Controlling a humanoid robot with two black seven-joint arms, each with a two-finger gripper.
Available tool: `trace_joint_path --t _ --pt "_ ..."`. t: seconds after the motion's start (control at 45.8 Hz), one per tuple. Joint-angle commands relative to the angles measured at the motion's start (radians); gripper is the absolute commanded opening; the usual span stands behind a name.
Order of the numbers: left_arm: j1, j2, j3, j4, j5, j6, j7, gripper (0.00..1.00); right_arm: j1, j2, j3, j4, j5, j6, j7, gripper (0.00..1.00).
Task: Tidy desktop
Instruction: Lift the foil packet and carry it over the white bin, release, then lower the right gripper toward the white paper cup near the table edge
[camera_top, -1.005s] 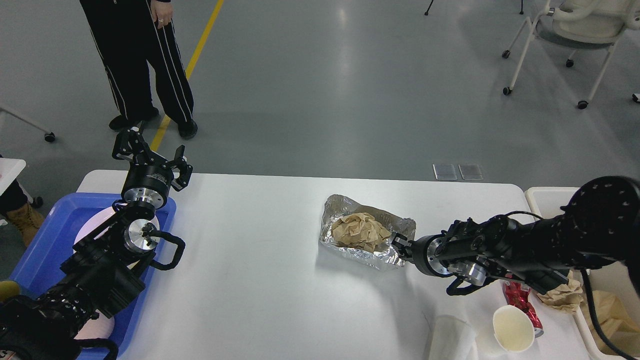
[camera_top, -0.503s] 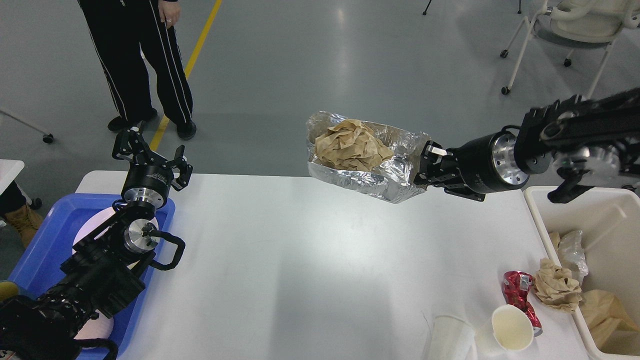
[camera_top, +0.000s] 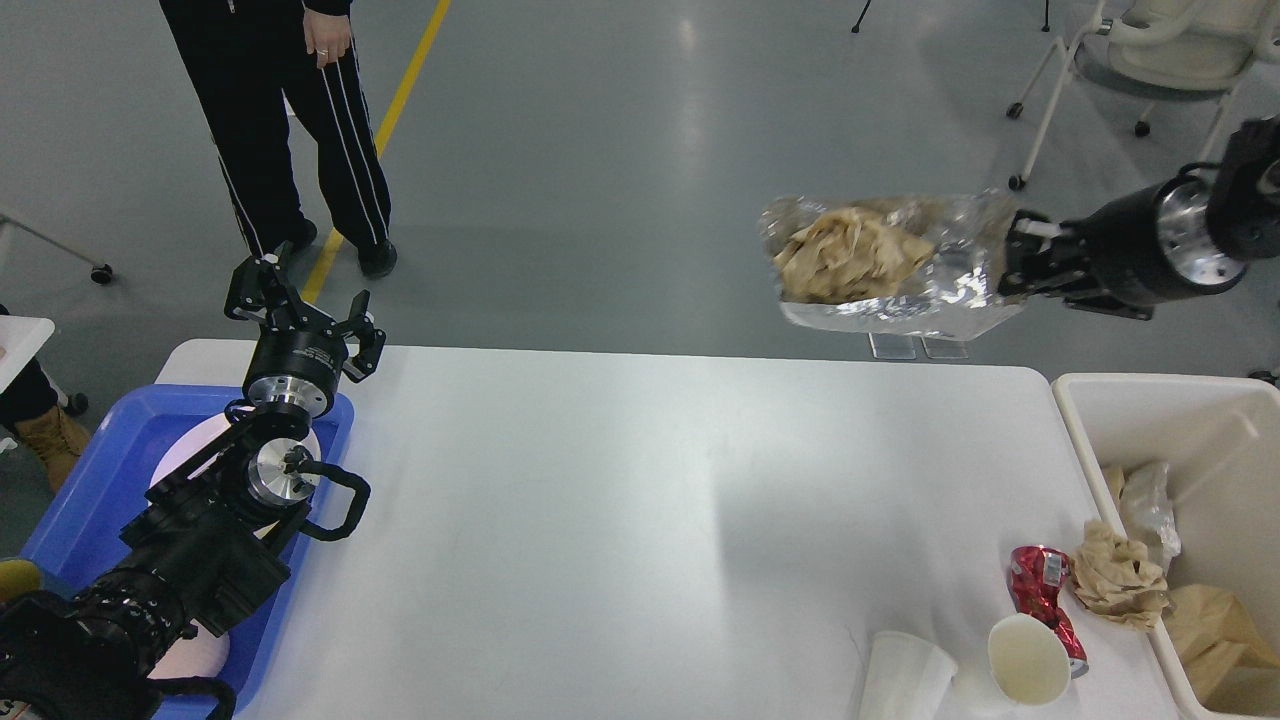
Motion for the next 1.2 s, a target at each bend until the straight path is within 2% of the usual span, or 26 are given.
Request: trace_joint_path --t 0.0,0.131,0.24,0.372,0.459,0.59,0.634,0.721,0.743,0.765,0.787,0.809,0.852,1.18 --pt "0.0 0.0 0.0 0.0 0.0 0.0 0.0 0.97 -0.233 -0.071 0.0 -0.308 -0.008 -0.004 0.0 0.0" --pt "0.0 0.0 0.0 0.0 0.0 0.0 0.0 0.97 -0.574 -0.068 0.066 -0.694 0.012 -0.027 0.0 0.0" --pt "0.0 0.0 0.0 0.0 0.0 0.0 0.0 0.97 -0.906 -0.046 0.202 -0.999 0.054 -0.031 -0.007 0.0" --pt "0.0 0.0 0.0 0.0 0.0 0.0 0.0 0.97 -1.214 0.062 0.36 -1.244 0.12 -0.042 -0.015 0.0" --pt "0.0 0.0 0.0 0.0 0.0 -0.002 0.0 0.97 -1.32 0.125 0.411 -1.324 0.128 -0.096 -0.027 0.0" --pt "0.0 0.0 0.0 0.0 0.0 0.0 0.0 0.97 -1.366 0.155 0.443 -1.327 0.13 -0.195 -0.064 0.0" --pt "0.0 0.0 0.0 0.0 0.0 0.0 0.0 0.97 -1.375 0.159 0.449 -1.327 0.13 -0.211 -0.082 0.0" --pt "0.0 0.0 0.0 0.0 0.0 0.0 0.0 0.97 -1.381 0.164 0.468 -1.327 0.13 -0.215 -0.086 0.0" --pt "0.0 0.0 0.0 0.0 0.0 0.0 0.0 0.97 -1.381 0.165 0.469 -1.325 0.13 -0.211 -0.081 0.11" --pt "0.0 0.0 0.0 0.0 0.0 0.0 0.0 0.97 -1.381 0.168 0.466 -1.325 0.13 -0.209 -0.081 0.66" --pt "0.0 -0.001 0.0 0.0 0.0 0.0 0.0 0.97 -1.383 0.171 0.468 -1.325 0.13 -0.208 -0.081 1.0" --pt "0.0 0.0 0.0 0.0 0.0 0.0 0.0 0.97 -1.383 0.171 0.471 -1.325 0.13 -0.208 -0.079 0.96" --pt "0.0 0.0 0.0 0.0 0.0 0.0 0.0 0.97 -1.381 0.171 0.471 -1.327 0.13 -0.208 -0.081 1.0" --pt "0.0 0.0 0.0 0.0 0.0 0.0 0.0 0.97 -1.367 0.171 0.471 -1.331 0.136 -0.214 -0.081 1.0"
